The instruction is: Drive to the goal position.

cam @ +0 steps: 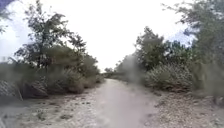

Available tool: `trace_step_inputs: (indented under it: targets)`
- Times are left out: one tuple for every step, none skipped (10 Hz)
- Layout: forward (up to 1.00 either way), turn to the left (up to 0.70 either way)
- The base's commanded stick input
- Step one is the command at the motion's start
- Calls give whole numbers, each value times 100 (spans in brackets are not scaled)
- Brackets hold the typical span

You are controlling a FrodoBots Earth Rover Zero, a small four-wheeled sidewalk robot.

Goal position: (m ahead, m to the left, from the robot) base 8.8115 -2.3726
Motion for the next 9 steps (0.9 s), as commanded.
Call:
trace_step_inputs:
  targets:
    - [45,0]
    - [45,0]
    - [45,0]
    - [45,0]
    - [45,0]
    - [45,0]
    - [45,0]
    - [45,0]
    - [45,0]
